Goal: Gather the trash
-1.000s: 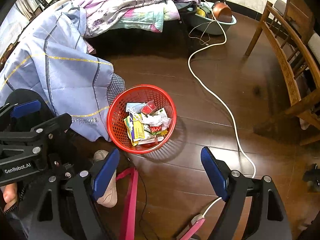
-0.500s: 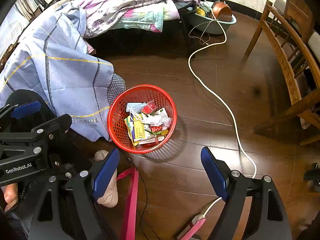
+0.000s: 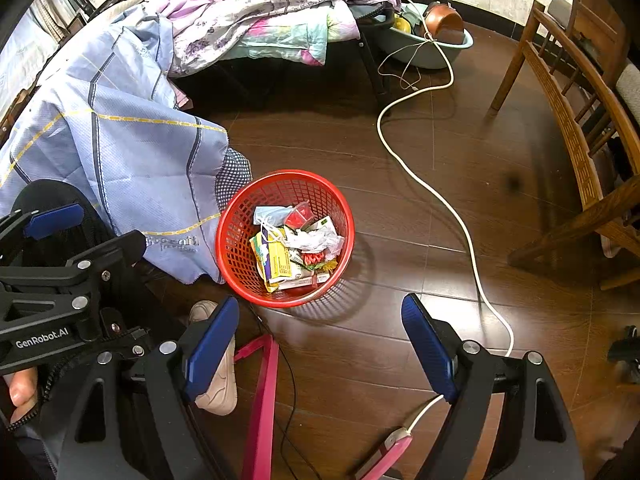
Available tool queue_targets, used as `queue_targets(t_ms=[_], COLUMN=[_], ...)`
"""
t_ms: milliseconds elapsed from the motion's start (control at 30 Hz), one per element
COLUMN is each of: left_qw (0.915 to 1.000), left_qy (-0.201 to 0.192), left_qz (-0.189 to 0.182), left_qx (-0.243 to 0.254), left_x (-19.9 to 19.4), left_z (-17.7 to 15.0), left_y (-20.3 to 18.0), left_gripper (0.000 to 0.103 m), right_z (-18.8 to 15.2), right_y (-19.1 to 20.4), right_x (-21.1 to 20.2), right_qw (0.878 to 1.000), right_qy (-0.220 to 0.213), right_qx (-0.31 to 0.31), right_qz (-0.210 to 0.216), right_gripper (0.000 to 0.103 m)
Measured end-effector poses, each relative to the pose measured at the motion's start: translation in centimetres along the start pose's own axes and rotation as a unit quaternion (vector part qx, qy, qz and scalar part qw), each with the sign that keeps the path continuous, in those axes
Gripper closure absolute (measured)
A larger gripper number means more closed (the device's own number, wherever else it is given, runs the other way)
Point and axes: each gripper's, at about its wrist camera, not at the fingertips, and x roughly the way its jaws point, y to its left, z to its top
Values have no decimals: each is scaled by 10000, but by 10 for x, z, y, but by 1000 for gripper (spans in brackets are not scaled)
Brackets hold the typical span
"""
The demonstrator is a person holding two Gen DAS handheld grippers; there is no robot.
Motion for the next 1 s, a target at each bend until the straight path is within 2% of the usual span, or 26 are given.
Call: queue_targets(t_ms=[1000], left_qw=[9999], left_qy=[-32], left_qz=[62], left_qx=[87], left_x=[0], left_z=[-4], left_y=[-3], left_gripper=[15], right_z=[1], right_y=[-1], right_x=[1], right_qw=[10000], right_qy=[12], right_qx=[-2], right_qz=[21], right_gripper=[21])
